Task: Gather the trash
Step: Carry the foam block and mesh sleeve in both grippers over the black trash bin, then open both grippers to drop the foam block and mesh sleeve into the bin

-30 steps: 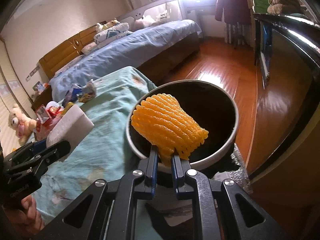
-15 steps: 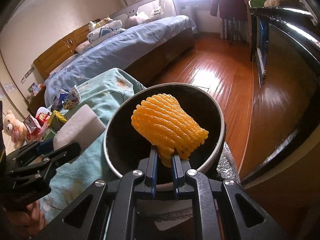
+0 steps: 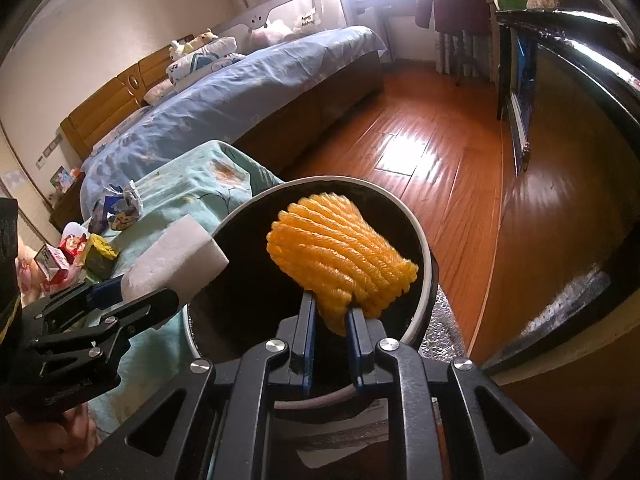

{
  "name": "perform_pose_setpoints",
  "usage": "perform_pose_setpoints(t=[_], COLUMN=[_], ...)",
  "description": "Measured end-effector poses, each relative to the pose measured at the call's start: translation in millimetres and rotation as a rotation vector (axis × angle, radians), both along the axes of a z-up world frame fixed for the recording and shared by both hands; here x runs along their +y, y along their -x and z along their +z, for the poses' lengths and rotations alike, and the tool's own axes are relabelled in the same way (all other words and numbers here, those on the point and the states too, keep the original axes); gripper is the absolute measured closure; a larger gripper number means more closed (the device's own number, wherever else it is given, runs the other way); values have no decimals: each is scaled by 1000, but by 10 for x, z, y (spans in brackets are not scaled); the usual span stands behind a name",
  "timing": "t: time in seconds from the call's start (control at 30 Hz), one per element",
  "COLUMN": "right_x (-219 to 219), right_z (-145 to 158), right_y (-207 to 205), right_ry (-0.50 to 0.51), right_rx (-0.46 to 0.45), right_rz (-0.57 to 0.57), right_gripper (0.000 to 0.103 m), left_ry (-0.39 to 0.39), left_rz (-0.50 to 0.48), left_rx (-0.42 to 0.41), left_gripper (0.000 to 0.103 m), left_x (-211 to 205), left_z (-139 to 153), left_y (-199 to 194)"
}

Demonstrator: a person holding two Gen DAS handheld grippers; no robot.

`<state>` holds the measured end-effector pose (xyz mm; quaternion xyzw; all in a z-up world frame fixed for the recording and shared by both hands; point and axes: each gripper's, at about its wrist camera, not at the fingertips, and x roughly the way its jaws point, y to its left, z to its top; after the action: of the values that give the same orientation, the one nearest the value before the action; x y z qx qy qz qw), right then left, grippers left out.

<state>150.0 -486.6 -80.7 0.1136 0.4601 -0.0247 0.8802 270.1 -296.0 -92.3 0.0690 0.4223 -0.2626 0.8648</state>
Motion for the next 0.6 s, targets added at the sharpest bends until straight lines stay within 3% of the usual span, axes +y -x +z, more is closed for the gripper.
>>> perform_pose_setpoints(t=[0.17,0.27,0.47,0.53,0.6], right_x=[-19,-25,30,69,142], right_z=[16,57,131,151,173], right_y=[-13,11,108,147,203], right_ry=[14,19,18,5,-6], right_rx=[-1,-16,-42,-50,-68], right_rz=[-2,-15,-23,-31,-35], right_gripper=[86,64,51,32,27], left_ry=[-9,-1,28,39,42], left_rz=[-7,-3,26,39,54], left_rx=[5,2,-2,-8,-18], left_gripper=[46,39,34,34,34], left_x=[-29,-1,172,268,364], left_z=[-1,7,38,57,80], left_y=[5,32,156,234,333])
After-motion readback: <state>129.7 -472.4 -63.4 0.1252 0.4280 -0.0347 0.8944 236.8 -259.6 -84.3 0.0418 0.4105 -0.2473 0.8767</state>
